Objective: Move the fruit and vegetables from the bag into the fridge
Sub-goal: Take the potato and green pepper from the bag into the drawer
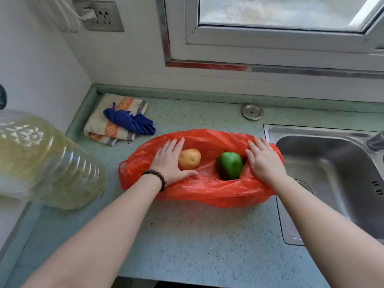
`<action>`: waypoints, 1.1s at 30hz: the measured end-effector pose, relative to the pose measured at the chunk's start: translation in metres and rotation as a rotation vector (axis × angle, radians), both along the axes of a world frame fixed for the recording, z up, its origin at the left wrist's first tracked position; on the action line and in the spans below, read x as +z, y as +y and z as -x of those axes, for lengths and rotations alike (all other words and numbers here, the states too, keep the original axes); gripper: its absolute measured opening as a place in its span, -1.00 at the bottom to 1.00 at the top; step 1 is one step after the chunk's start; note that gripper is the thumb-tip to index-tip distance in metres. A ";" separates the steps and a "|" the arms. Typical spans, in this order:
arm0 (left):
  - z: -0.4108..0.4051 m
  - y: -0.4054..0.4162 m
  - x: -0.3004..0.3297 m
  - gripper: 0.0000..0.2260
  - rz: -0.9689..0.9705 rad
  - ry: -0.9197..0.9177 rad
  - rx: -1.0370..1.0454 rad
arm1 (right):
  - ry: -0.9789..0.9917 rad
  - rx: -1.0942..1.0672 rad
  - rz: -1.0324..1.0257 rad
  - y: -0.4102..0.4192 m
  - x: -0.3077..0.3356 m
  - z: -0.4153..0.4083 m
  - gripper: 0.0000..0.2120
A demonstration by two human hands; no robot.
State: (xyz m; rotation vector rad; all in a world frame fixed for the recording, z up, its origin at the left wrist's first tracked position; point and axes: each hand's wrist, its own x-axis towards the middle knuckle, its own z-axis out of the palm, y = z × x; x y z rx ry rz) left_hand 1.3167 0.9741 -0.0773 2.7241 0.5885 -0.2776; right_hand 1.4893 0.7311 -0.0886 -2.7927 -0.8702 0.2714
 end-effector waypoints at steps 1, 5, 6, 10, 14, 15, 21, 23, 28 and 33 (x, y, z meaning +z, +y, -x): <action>-0.003 0.005 -0.004 0.09 0.043 -0.003 -0.002 | 0.028 -0.022 -0.006 0.001 -0.002 -0.005 -0.54; -0.005 0.017 -0.021 0.13 0.163 -0.025 -0.005 | 0.124 -0.081 -0.104 0.003 -0.007 -0.022 -0.57; -0.004 0.017 -0.025 0.12 0.176 -0.037 -0.005 | 0.150 -0.102 -0.140 0.002 -0.008 -0.024 -0.58; 0.005 0.007 -0.035 0.09 0.205 -0.090 0.007 | 0.211 -0.180 -0.258 -0.011 -0.009 -0.020 -0.60; 0.011 -0.006 -0.040 0.06 0.193 -0.123 -0.004 | 0.233 -0.258 -0.312 -0.035 -0.014 0.005 -0.55; 0.011 -0.009 -0.042 0.05 0.187 -0.123 -0.016 | 0.224 -0.272 -0.314 -0.040 -0.015 0.011 -0.53; 0.011 -0.024 -0.048 0.03 0.181 -0.135 -0.034 | 0.219 -0.278 -0.173 -0.066 -0.029 0.027 -0.59; 0.011 -0.025 -0.047 0.02 0.183 -0.132 -0.043 | 0.224 -0.264 -0.112 -0.073 -0.034 0.033 -0.59; 0.015 -0.024 -0.034 -0.07 0.193 -0.270 -0.042 | -0.019 -0.368 -0.247 -0.069 -0.011 0.050 -0.60; 0.013 -0.027 -0.023 -0.22 0.093 -0.448 -0.071 | -0.291 -0.195 -0.327 -0.021 0.020 0.068 -0.54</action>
